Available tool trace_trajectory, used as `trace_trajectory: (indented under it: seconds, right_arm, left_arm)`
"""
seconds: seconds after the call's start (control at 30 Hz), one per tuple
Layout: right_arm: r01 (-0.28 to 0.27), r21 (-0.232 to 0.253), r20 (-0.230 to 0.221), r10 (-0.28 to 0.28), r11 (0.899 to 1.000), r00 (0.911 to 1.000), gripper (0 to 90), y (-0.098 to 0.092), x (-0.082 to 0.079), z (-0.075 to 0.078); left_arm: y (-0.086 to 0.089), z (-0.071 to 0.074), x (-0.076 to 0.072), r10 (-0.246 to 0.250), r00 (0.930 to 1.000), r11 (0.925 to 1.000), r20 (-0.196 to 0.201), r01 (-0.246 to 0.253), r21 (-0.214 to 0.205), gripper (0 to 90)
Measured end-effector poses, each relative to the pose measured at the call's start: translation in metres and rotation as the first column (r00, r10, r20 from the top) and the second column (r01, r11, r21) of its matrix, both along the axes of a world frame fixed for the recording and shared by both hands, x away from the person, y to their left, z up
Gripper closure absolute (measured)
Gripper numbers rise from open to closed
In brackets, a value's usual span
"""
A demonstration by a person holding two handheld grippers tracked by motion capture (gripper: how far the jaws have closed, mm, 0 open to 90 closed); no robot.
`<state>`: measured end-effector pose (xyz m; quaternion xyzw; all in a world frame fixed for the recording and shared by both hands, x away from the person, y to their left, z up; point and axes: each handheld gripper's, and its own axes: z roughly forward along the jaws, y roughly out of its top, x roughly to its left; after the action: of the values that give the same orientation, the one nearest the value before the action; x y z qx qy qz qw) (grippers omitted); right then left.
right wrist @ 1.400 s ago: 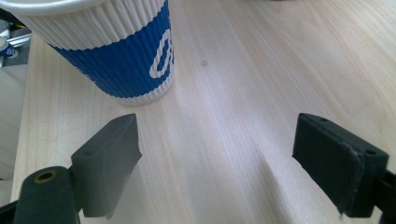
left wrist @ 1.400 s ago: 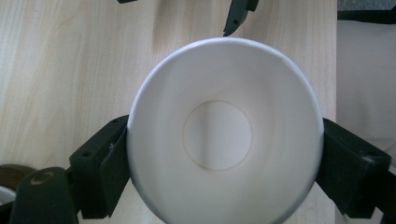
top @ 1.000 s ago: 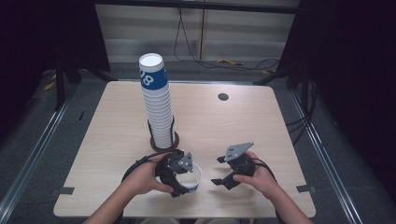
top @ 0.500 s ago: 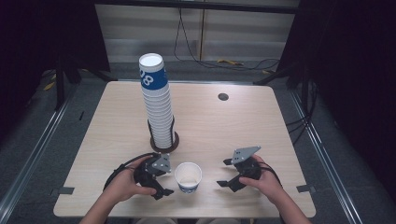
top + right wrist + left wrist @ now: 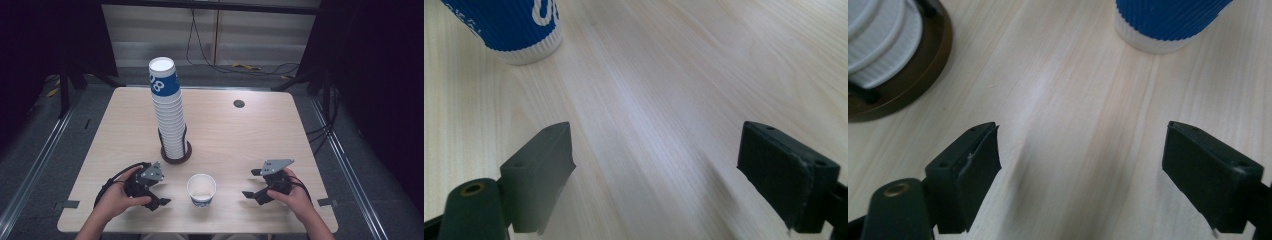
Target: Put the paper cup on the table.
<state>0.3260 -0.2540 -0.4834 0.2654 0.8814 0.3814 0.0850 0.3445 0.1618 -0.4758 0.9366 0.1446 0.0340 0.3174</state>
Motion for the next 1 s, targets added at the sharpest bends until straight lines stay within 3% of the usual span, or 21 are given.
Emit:
trace_trajectory:
  seconds: [0.5, 0.83, 1.0]
  right_arm:
    - [0.039, -0.029, 0.021, -0.039, 0.999, 0.999, 13.9, -0.015, -0.007, -0.005]
    - [0.056, -0.041, 0.025, -0.055, 0.998, 0.9982, 14.0, -0.025, -0.009, -0.009]
    - [0.058, -0.062, 0.033, -0.056, 0.996, 0.9979, 13.9, -0.025, -0.008, -0.01]
  left_arm:
    - [0.03, -0.008, 0.008, 0.057, 0.9983, 0.9983, -0.007, -0.057, -0.004, 15.3]
    - [0.041, -0.013, 0.012, 0.109, 0.9941, 0.9937, -0.003, -0.109, -0.026, 15.4]
    - [0.047, -0.015, 0.012, 0.126, 0.9919, 0.9919, 0.007, -0.126, -0.014, 15.4]
